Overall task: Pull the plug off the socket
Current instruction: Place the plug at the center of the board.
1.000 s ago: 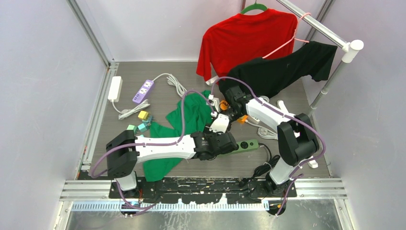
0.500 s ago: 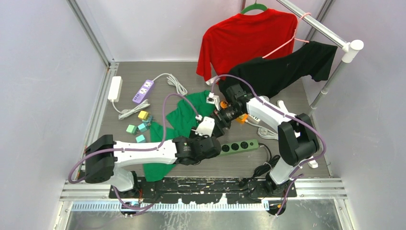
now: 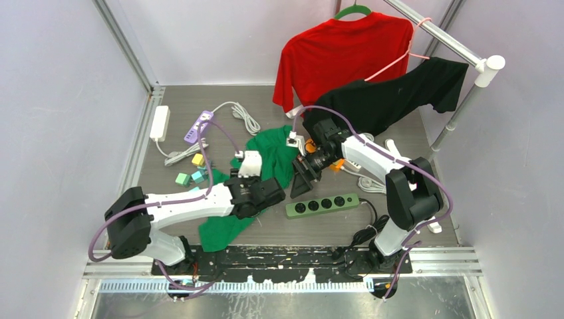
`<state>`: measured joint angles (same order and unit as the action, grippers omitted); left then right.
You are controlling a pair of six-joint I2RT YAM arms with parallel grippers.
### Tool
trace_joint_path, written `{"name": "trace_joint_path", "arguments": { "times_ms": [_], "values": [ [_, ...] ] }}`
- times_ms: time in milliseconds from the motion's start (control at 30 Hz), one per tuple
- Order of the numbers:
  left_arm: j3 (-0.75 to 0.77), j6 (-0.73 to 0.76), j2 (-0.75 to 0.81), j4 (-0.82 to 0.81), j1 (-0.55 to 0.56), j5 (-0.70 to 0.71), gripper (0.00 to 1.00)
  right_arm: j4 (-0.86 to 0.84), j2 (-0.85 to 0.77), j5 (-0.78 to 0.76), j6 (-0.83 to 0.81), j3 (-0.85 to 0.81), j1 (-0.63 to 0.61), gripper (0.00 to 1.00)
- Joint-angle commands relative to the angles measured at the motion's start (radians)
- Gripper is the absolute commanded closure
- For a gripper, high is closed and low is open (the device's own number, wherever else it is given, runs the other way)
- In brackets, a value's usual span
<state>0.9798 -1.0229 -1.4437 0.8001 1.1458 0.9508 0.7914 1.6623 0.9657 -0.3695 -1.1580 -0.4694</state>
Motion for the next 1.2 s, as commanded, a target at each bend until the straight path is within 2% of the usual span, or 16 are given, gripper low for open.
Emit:
{"name": "trace_joint_path", "arguments": {
  "times_ms": [0, 400, 600, 1033, 1133, 1167],
  "values": [
    [-0.038, -0.156, 0.065, 0.112, -0.086, 0.062, 1.0, 0.002, -0.005, 0.004, -0.023, -0.017, -0.003, 0.0],
    [-0.246, -0.13, 0.3, -0.046, -0.447, -0.144, 1.0, 0.002, -0.001, -0.001, -0.029, -0.014, -0.004, 0.0],
    [-0.313, -0.094, 0.363, -0.115, -0.635, -0.259, 1.0, 0.004, -0.001, -0.001, -0.032, -0.013, -0.003, 0.0],
    [-0.289, -0.009, 0.25, -0.217, -1.026, -0.522, 0.99, 0.007, -0.006, -0.011, -0.044, -0.012, -0.003, 0.0],
    [-0.273, -0.002, 0.219, -0.213, -1.053, -0.527, 0.93, 0.008, -0.006, -0.011, -0.046, -0.012, -0.003, 0.0],
    [-0.268, -0.002, 0.211, -0.208, -1.058, -0.527, 0.86, 0.008, -0.006, -0.012, -0.047, -0.011, -0.003, 0.0]
  ]
}}
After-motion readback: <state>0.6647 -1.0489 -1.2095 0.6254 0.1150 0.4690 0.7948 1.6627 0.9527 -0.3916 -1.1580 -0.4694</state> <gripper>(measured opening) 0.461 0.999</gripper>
